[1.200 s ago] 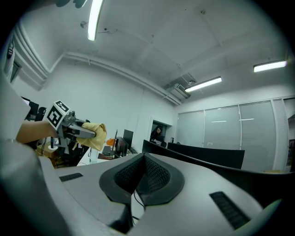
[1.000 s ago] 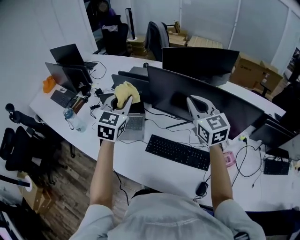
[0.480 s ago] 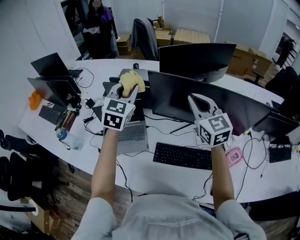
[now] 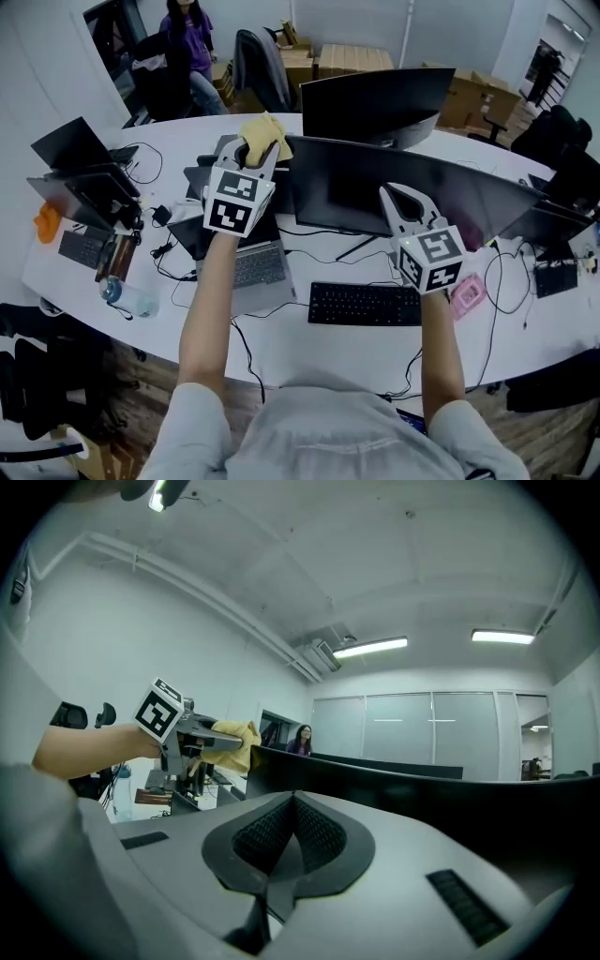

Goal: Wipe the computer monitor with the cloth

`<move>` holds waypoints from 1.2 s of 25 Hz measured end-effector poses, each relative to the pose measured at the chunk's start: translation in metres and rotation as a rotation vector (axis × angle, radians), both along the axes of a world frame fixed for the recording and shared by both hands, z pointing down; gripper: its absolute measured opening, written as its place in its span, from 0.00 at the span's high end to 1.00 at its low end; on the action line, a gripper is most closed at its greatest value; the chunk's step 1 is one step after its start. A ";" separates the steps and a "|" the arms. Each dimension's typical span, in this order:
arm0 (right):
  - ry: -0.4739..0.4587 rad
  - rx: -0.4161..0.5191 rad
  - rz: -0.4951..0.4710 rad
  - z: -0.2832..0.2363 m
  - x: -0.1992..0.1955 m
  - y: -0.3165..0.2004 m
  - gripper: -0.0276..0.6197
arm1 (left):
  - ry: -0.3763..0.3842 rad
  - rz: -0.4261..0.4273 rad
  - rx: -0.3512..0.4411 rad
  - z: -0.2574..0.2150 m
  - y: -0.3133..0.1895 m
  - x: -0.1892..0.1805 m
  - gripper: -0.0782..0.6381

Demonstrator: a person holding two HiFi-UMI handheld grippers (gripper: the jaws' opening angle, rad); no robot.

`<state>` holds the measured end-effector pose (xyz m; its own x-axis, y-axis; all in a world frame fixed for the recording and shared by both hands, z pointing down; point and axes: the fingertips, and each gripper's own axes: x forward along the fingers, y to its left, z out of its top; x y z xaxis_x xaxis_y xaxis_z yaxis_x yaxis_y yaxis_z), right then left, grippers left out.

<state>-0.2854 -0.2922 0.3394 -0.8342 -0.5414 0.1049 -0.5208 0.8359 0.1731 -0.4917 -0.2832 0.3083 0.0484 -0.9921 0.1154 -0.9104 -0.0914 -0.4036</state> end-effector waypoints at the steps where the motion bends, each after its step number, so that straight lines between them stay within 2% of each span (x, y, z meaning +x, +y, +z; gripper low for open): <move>1: -0.003 -0.004 0.002 0.002 0.001 0.001 0.92 | 0.007 0.004 0.005 0.001 -0.002 -0.001 0.78; 5: -0.012 -0.017 0.017 0.006 0.004 0.002 0.92 | 0.017 0.044 0.010 0.009 -0.007 0.005 0.78; 13: -0.004 -0.016 0.056 0.012 0.007 0.002 0.92 | 0.003 0.086 -0.054 0.033 -0.007 0.012 0.78; 20: 0.028 -0.033 0.083 0.026 0.011 -0.002 0.92 | 0.045 0.091 -0.064 0.061 -0.014 0.006 0.78; 30: 0.060 -0.063 0.104 0.046 0.014 -0.012 0.92 | 0.103 0.104 -0.142 0.116 -0.017 0.009 0.78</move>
<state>-0.2718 -0.3044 0.3853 -0.7654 -0.6152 0.1891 -0.5952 0.7884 0.1558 -0.4825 -0.3000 0.4244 0.1685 -0.9553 0.2431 -0.9289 -0.2364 -0.2852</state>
